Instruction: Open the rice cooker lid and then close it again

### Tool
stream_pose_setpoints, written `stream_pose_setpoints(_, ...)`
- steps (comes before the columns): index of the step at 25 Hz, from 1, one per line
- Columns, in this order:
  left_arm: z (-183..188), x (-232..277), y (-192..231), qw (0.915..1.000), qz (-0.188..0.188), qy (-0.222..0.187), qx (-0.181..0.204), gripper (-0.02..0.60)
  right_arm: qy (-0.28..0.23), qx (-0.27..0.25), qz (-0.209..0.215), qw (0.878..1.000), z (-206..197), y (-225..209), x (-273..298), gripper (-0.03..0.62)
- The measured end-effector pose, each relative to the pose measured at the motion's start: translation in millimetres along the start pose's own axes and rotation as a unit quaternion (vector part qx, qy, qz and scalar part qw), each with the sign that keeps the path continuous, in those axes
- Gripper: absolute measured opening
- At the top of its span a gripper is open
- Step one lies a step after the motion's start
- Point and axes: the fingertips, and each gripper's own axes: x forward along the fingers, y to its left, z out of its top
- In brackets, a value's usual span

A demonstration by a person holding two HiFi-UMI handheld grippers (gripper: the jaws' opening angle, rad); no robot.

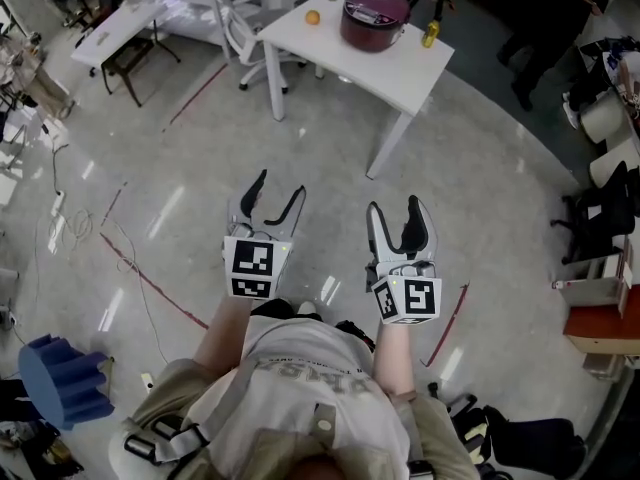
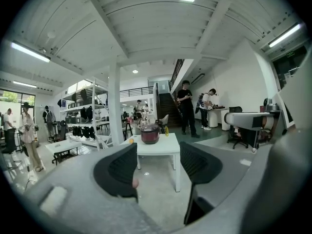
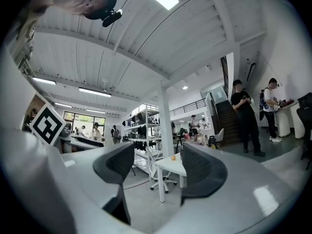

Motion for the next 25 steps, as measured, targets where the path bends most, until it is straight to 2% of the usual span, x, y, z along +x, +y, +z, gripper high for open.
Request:
stream_pose_setpoints(8,-3.8,-0.2,9.1,0.9997,0.016,0.017,0.008,0.288,0.007,0.009,0.011,1.000,-4.1,-2.0,4.8,0.287)
stream_pose_setpoints(15,-15.5,11.0,24.3,0.9993,0.013,0.032,0.012,0.288,0.020,0.021,0.004,1.000,-20.4,-4.0,18.7,0.287)
stream_pose_setpoints(25,-10.6,69.9,60.5,0.9995,-0.006,0.028,0.010,0.288,0.037,0.023,-0.015,0.999,-37.8,-18.4,69.8,0.287)
